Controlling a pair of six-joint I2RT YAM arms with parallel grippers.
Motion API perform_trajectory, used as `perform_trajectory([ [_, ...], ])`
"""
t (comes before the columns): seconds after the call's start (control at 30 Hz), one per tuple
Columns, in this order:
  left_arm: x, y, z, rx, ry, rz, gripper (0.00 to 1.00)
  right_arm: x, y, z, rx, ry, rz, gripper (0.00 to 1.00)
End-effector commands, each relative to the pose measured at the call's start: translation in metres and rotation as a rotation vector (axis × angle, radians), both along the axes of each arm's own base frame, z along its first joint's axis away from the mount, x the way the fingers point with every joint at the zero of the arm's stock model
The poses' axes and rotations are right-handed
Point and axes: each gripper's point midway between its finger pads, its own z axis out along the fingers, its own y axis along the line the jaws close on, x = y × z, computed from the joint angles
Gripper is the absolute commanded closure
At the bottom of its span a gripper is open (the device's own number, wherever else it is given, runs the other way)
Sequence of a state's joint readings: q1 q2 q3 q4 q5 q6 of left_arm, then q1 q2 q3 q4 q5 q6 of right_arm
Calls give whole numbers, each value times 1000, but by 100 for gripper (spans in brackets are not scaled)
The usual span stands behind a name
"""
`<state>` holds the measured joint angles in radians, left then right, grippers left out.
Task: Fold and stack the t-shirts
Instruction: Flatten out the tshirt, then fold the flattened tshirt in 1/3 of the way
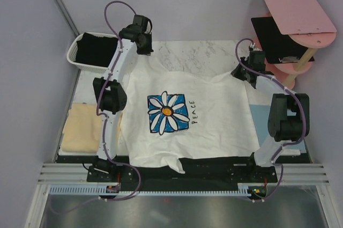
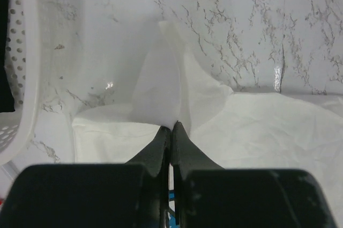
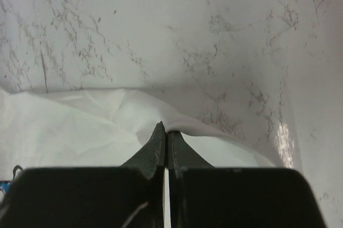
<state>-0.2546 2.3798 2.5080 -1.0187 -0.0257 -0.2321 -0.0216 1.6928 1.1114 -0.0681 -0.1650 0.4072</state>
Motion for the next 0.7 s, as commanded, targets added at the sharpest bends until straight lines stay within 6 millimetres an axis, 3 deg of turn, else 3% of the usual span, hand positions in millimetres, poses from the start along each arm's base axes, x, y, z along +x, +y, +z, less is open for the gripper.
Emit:
perform_trajectory([
  [0.0,30,-3,37,28,-180,17,98,57,-13,30,-43,-127,-59,100],
  [0.1,38,2,41,34,-211,44,98,71,-18,18,-56,-90,-83,100],
  [0.2,46,9,51,44,-253,72,98,85,-28,18,-56,-88,-124,100],
  [0.37,49,16,71,46,-304,111,98,102,-44,34,-61,-117,-163,100],
  [0.5,39,15,84,31,-310,92,98,100,-45,38,-51,-113,-153,100],
  [0.53,35,14,82,27,-296,86,98,98,-44,38,-47,-106,-149,100],
  [0.6,23,17,58,37,-220,90,98,91,-42,37,-36,-100,-143,100],
  [0.63,15,19,65,32,-219,99,98,89,-41,36,-31,-95,-143,100],
  [0.67,5,20,47,36,-164,109,98,84,-38,32,-22,-80,-132,100],
])
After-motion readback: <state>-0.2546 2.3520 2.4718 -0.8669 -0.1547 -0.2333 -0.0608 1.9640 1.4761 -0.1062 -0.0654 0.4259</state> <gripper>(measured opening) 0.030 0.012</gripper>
